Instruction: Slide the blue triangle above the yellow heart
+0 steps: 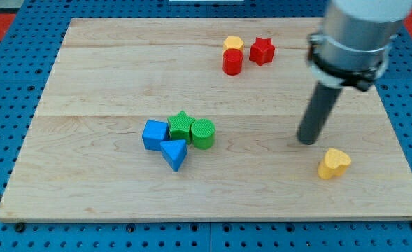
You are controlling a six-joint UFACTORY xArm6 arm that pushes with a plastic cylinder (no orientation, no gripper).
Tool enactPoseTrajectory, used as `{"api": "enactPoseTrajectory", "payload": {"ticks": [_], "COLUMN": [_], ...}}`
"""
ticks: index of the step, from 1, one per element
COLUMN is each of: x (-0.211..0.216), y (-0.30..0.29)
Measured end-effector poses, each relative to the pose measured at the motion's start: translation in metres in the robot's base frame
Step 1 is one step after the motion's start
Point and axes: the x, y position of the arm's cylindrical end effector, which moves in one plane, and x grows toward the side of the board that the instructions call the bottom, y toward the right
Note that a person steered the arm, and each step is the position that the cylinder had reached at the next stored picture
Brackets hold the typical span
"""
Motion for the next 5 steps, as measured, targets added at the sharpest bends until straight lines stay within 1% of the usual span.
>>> {"api": "enactPoseTrajectory", "payload": {"ticks": [1,3,4,5], "x": [0.015,0.038,0.033,0.064], "y": [0.035,0.036,0.030,-0.022]}}
